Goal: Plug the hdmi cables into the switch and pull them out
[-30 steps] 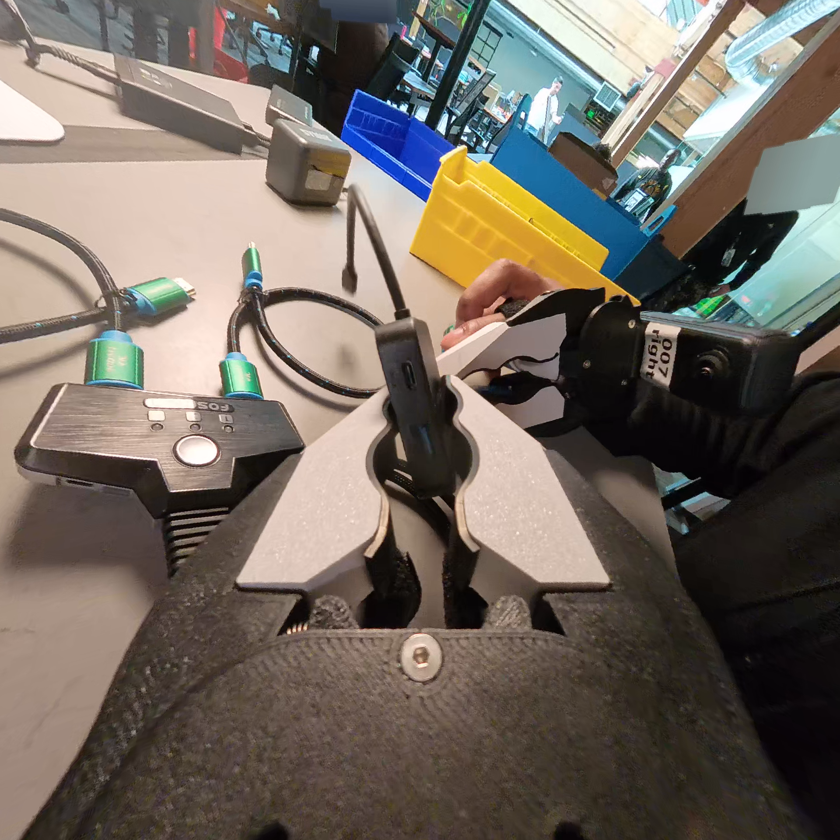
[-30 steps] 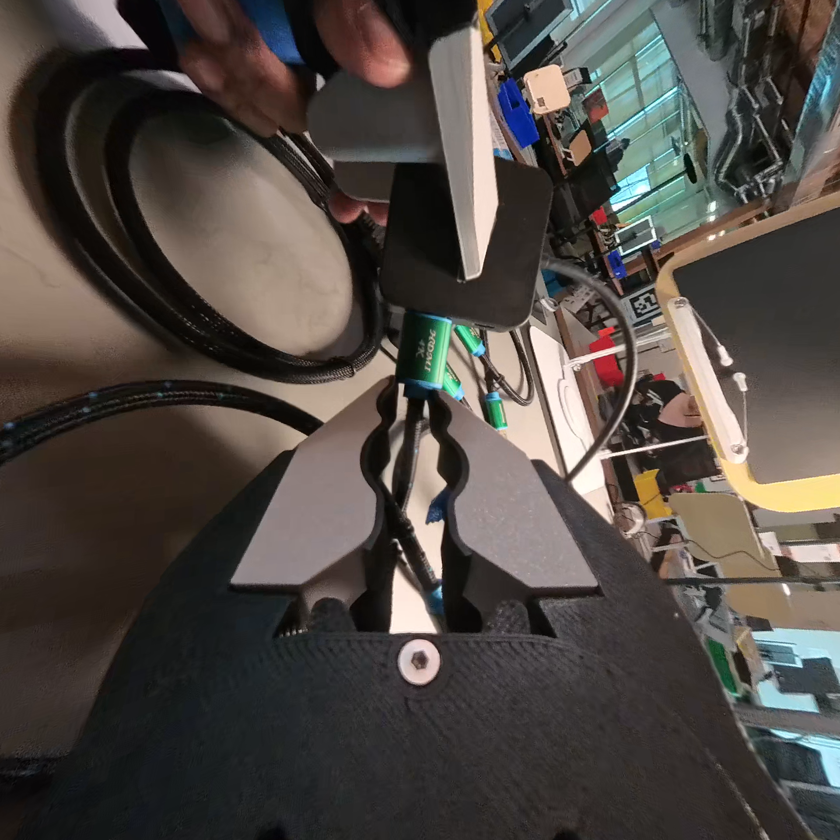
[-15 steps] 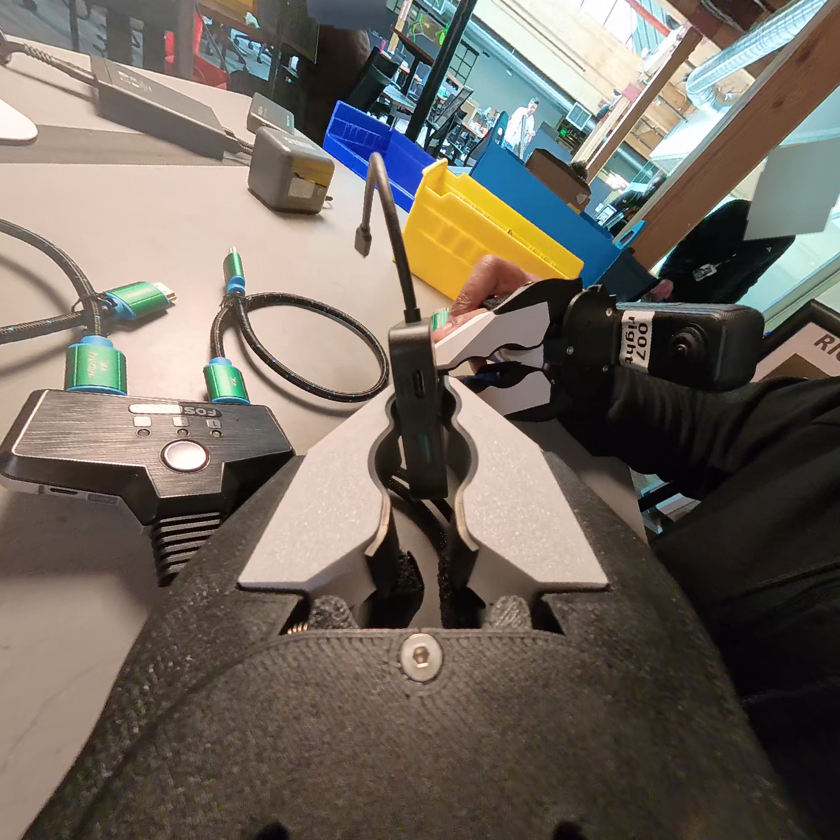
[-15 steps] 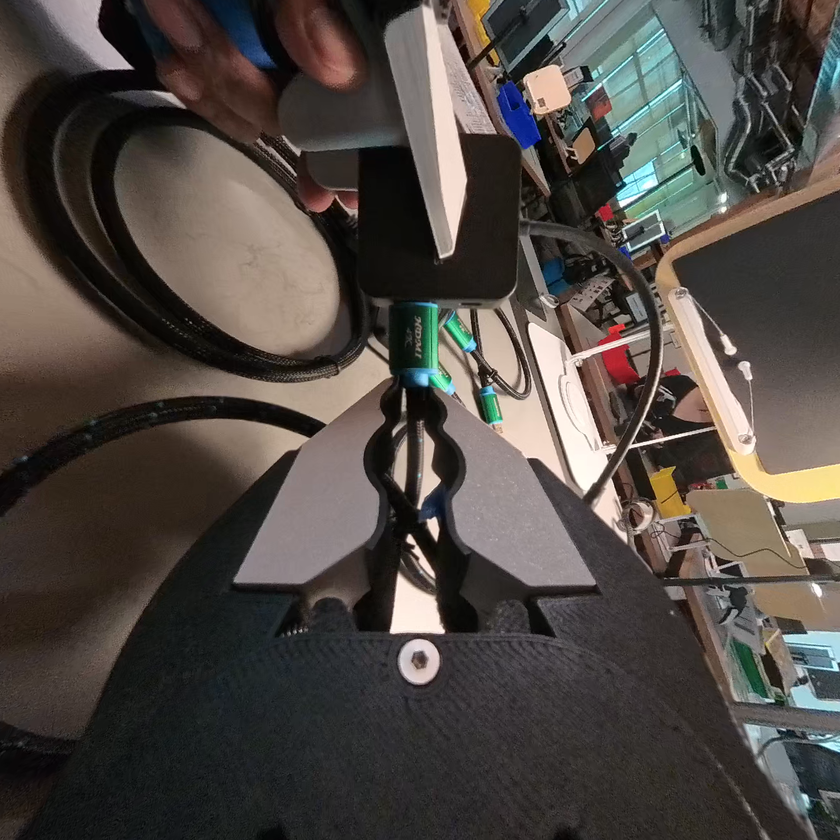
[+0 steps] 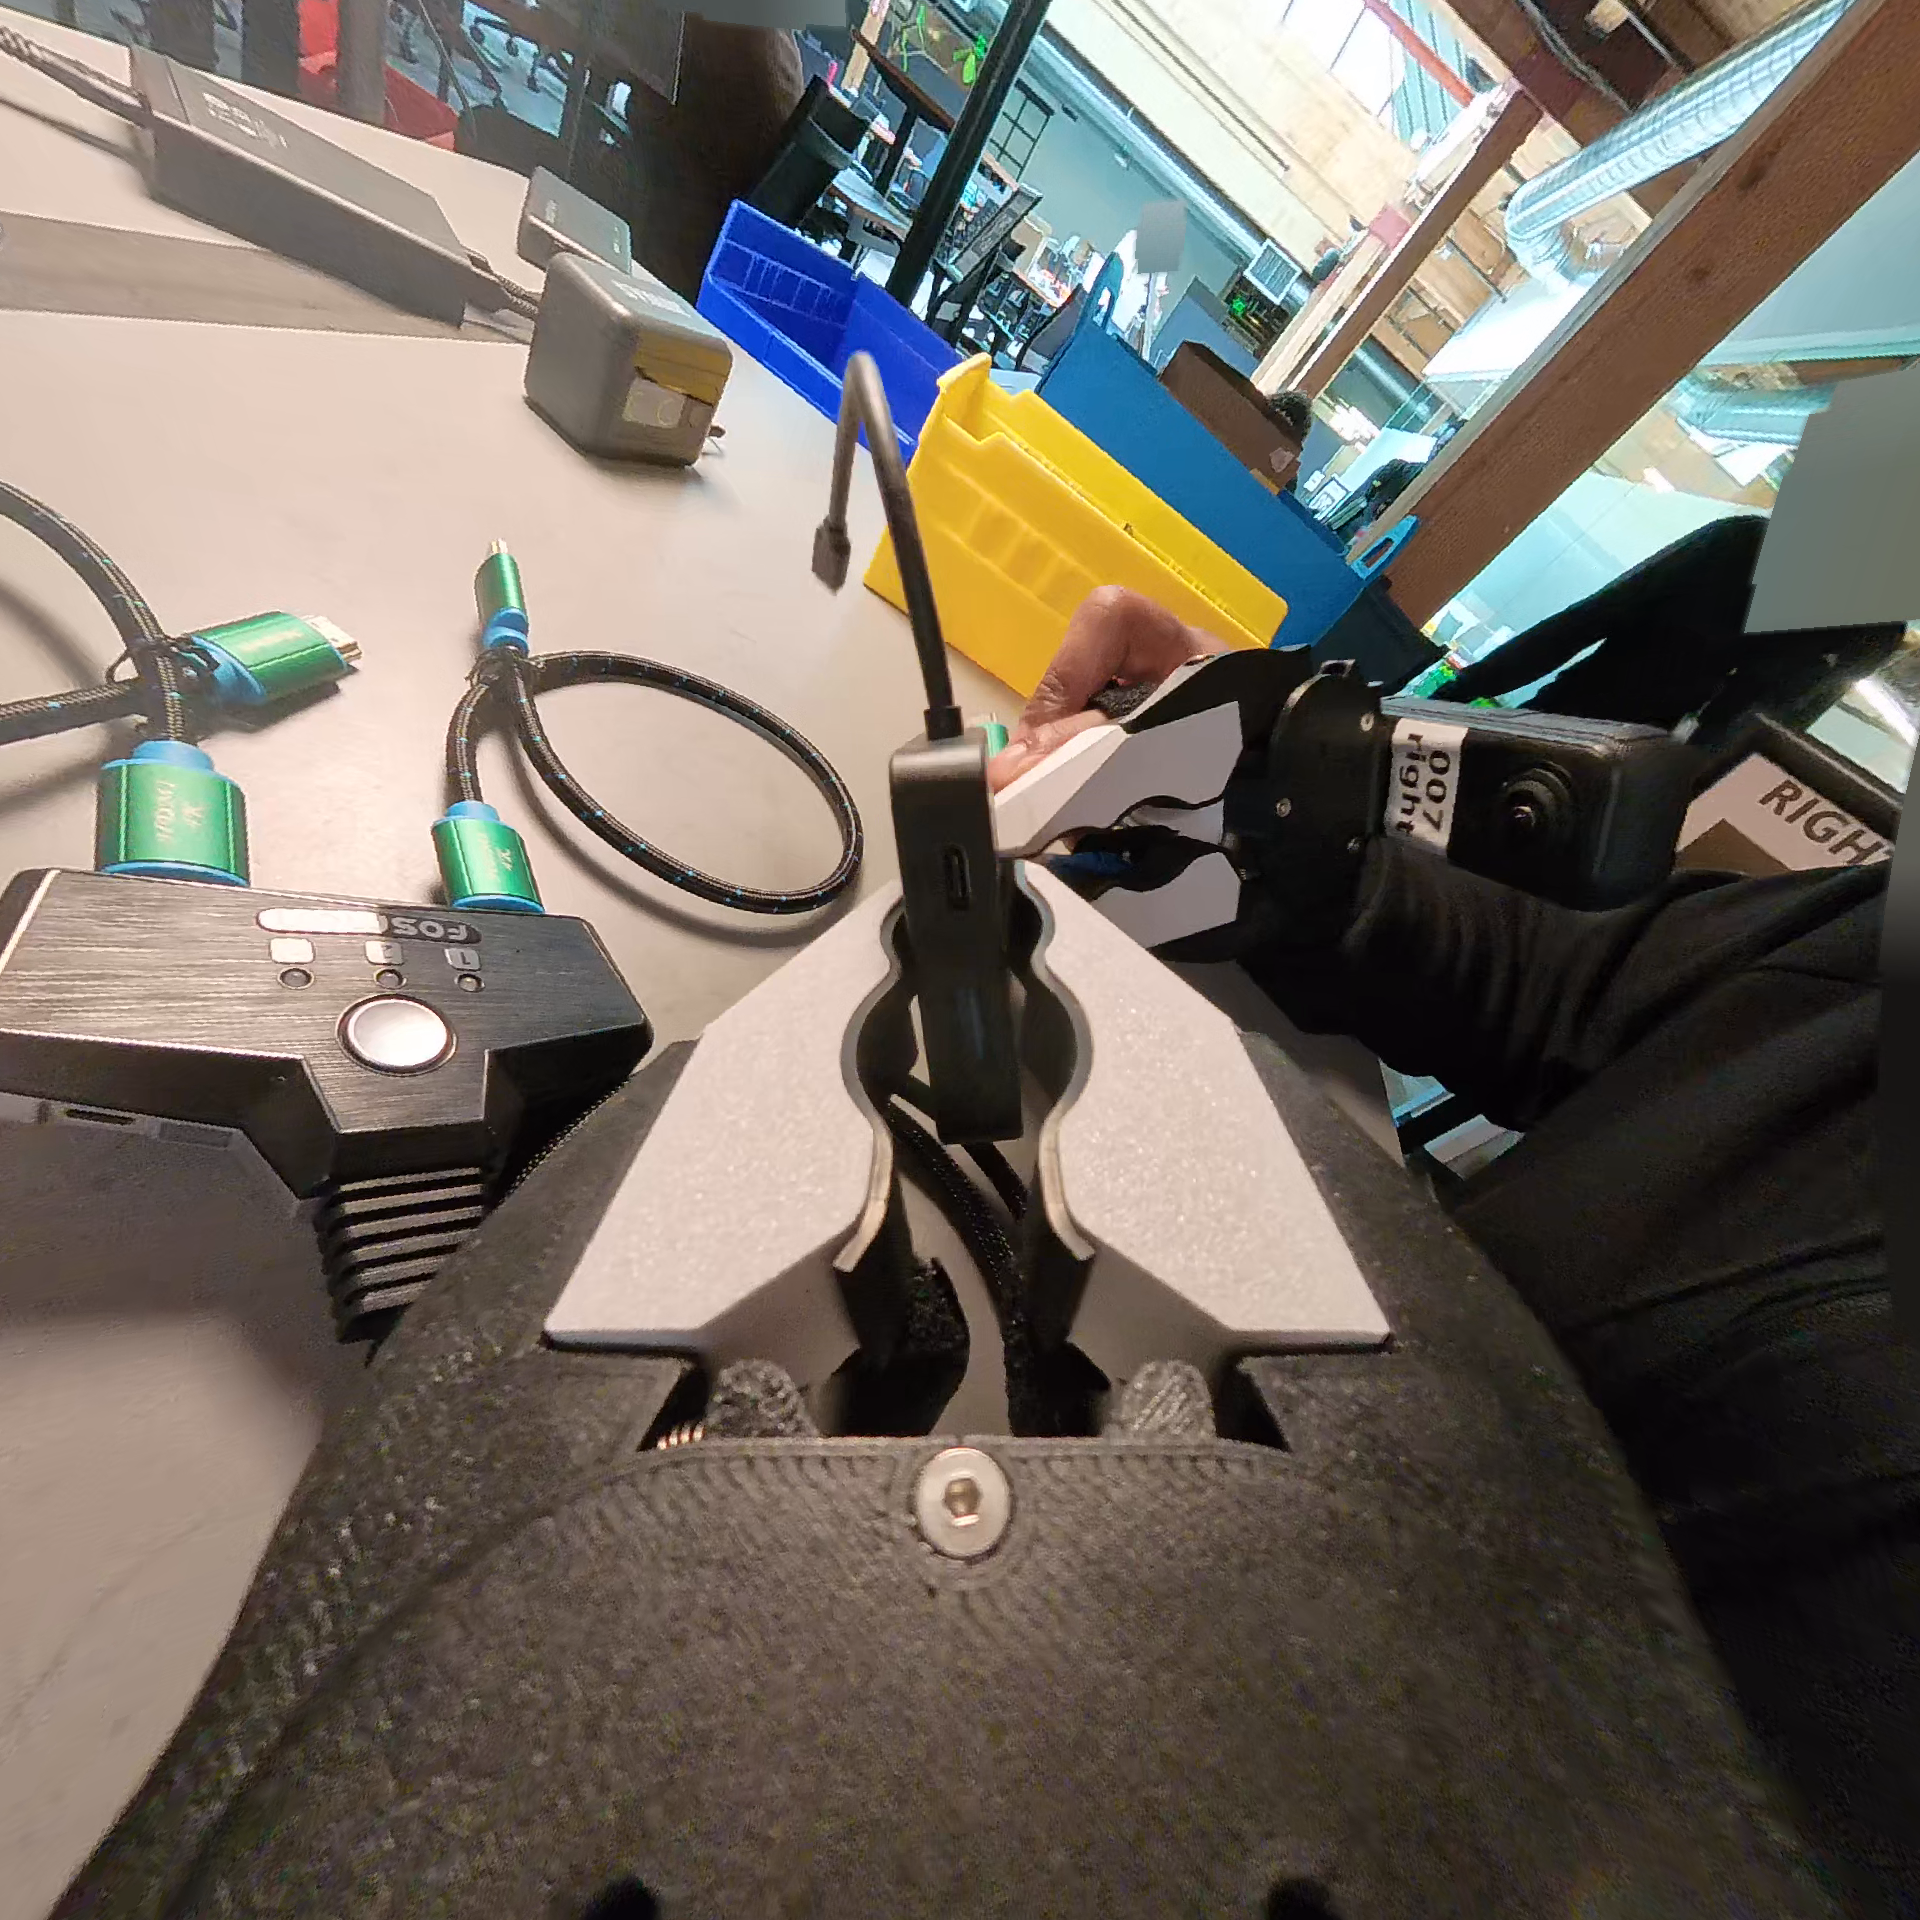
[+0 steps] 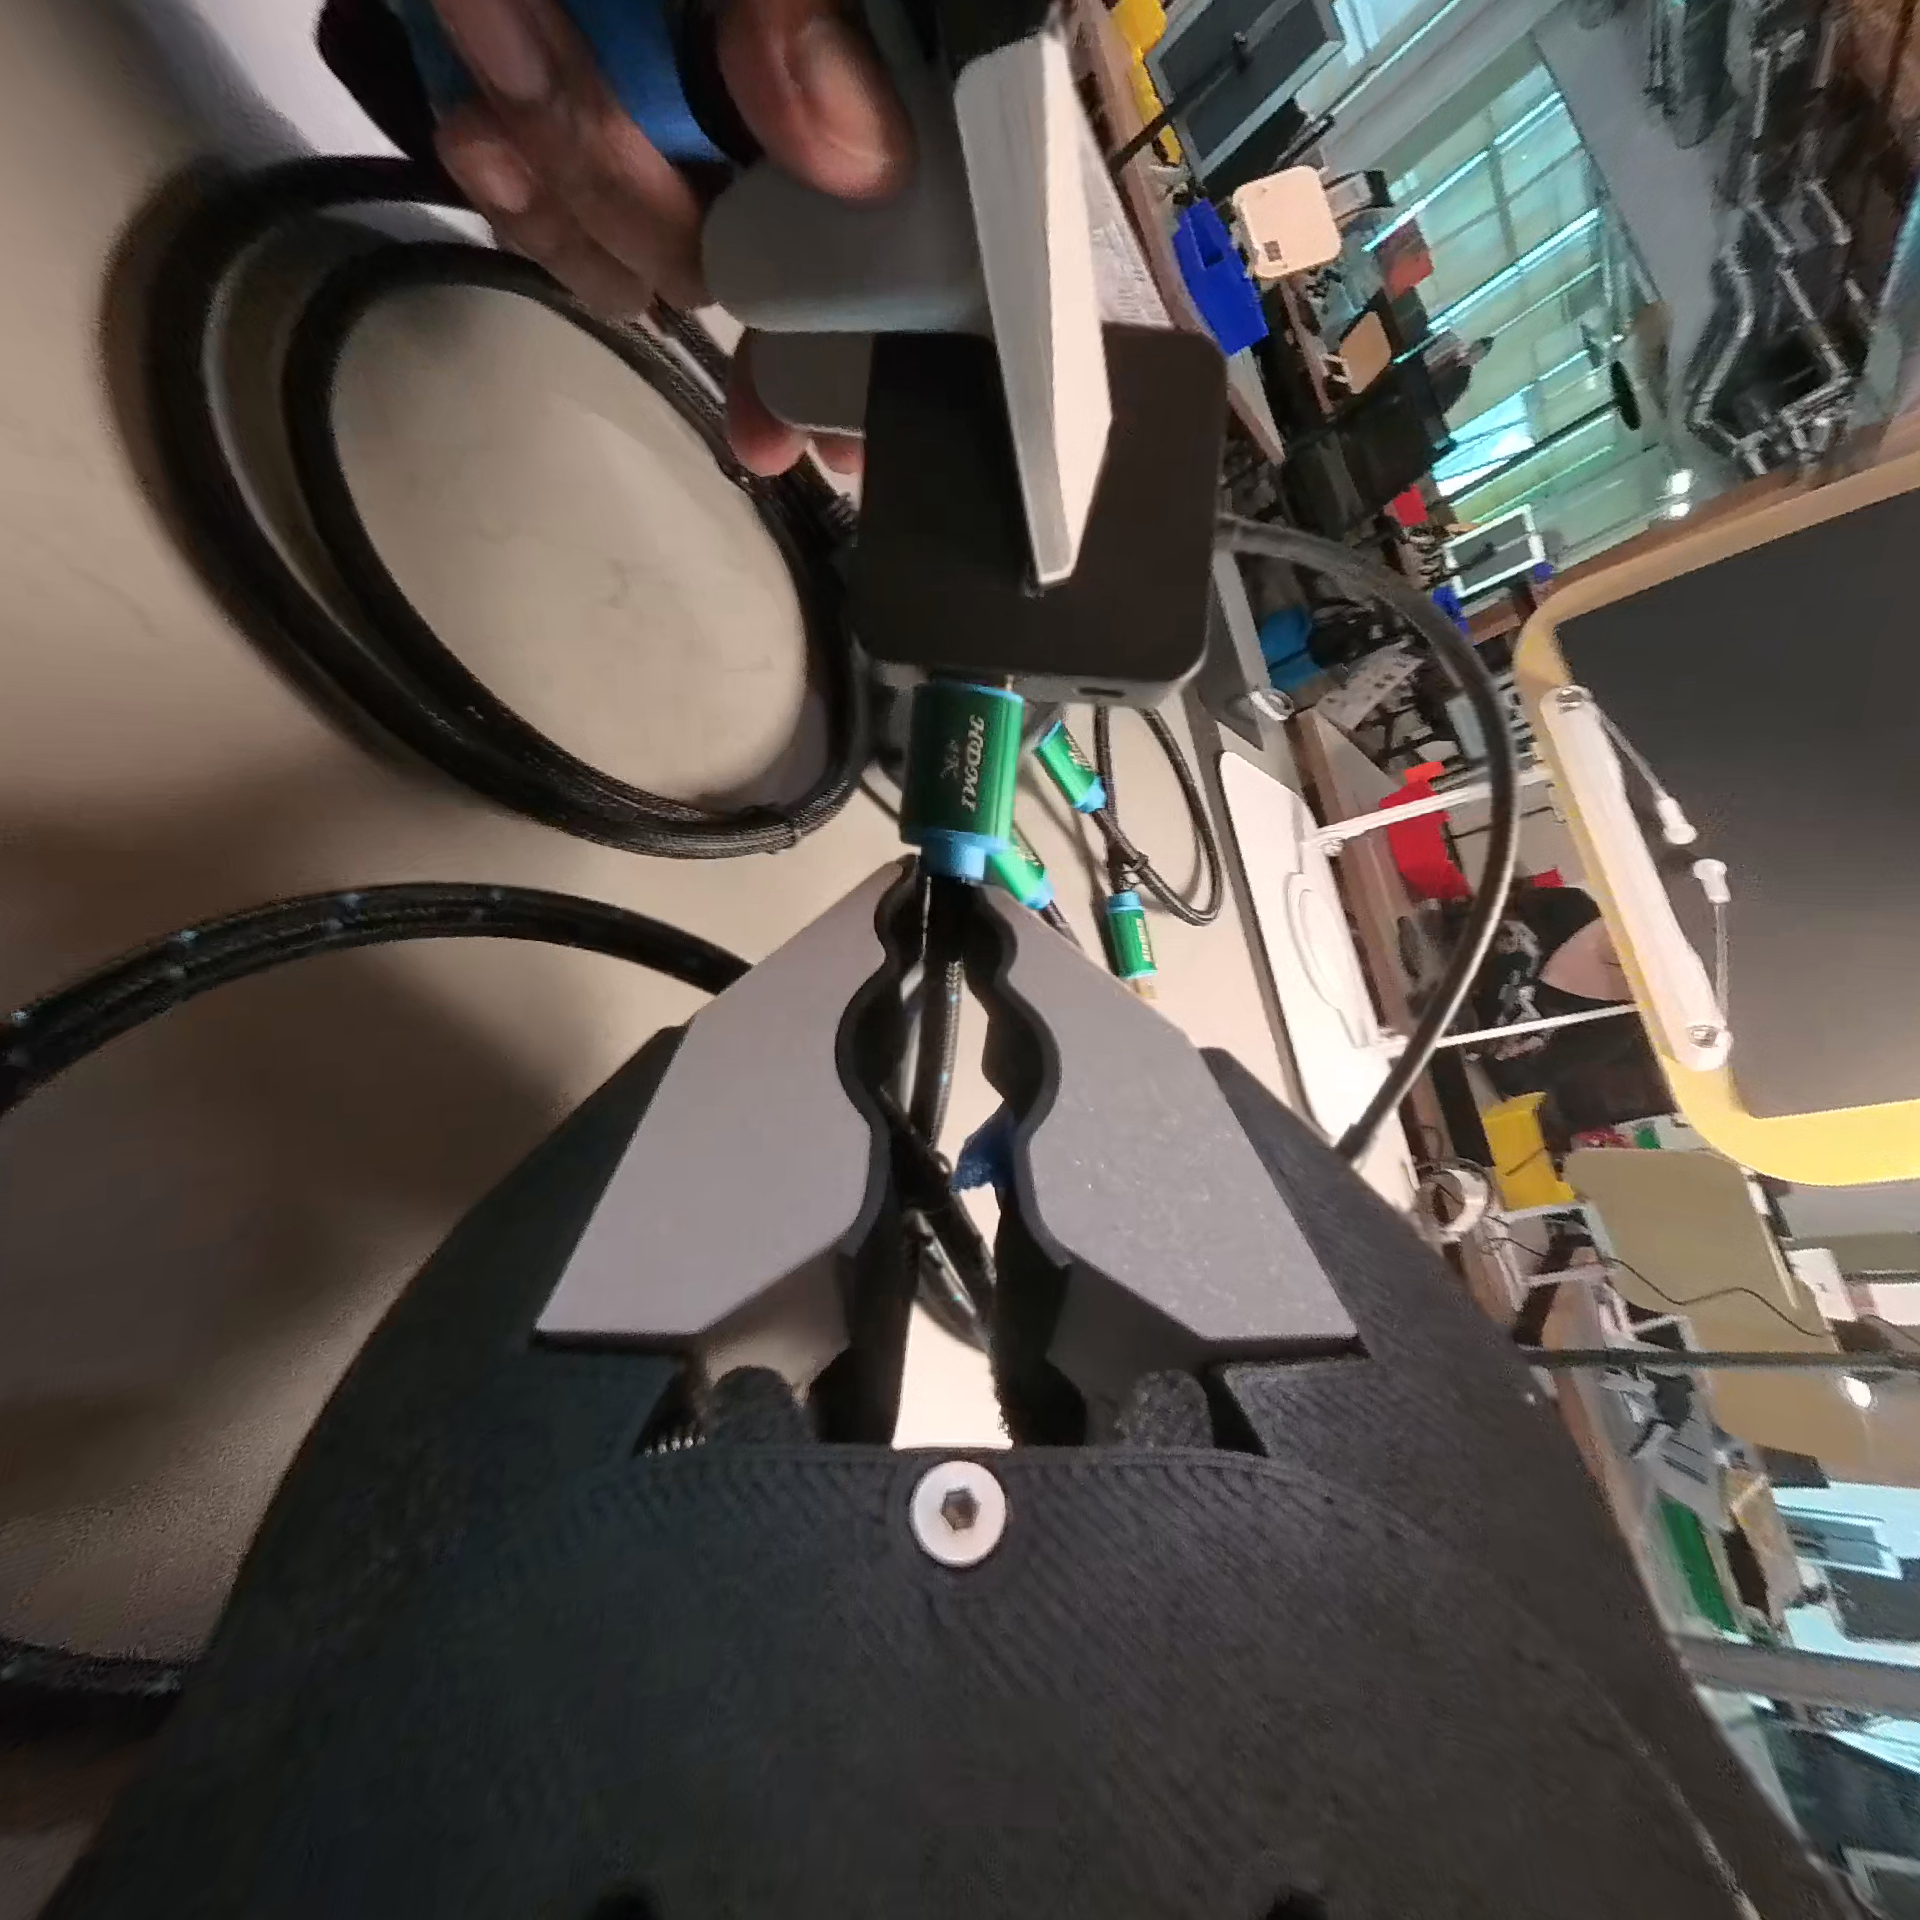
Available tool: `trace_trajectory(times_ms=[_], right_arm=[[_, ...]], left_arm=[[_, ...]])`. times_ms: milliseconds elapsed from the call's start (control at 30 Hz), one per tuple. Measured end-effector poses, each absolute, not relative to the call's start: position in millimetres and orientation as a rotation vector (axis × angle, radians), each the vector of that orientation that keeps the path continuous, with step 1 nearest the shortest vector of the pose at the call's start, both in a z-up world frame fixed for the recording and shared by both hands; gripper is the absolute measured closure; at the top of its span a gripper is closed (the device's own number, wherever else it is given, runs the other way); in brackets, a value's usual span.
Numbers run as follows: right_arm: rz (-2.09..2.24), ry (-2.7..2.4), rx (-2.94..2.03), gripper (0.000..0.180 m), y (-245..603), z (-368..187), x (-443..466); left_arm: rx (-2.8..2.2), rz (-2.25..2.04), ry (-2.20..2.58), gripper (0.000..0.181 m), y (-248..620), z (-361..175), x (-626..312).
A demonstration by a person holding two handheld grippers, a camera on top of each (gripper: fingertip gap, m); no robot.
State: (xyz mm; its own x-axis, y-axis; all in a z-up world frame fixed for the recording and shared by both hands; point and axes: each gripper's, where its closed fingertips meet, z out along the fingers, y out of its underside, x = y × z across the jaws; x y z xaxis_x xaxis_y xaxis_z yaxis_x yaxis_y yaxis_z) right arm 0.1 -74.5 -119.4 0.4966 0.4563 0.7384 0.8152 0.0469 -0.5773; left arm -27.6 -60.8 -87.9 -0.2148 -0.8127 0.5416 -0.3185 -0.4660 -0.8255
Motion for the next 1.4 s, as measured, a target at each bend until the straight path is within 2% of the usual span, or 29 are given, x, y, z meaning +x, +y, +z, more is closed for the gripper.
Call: trace_trajectory(times_ms=[1033, 1233, 1400], right_arm=[[-0.318, -1.152, -1.633, 0.171, -79.0, -126.7, 2.7], [-0.238, -1.145, -1.719, 0.171, -84.6, -133.0, 25.6], [-0.23, -1.066, -1.663, 0.167, -78.7, -127.8, 17.4]], left_arm=[[-1.7, -1.731, 1.354, 0.167, -60.8, -93.2, -28.3], [-1.706, -1.753, 1.131, 0.168, -11.6, -68.5, -47.0], [-1.717, -1.749, 1.243, 0.168, -37.3, -81.7, -36.1]])
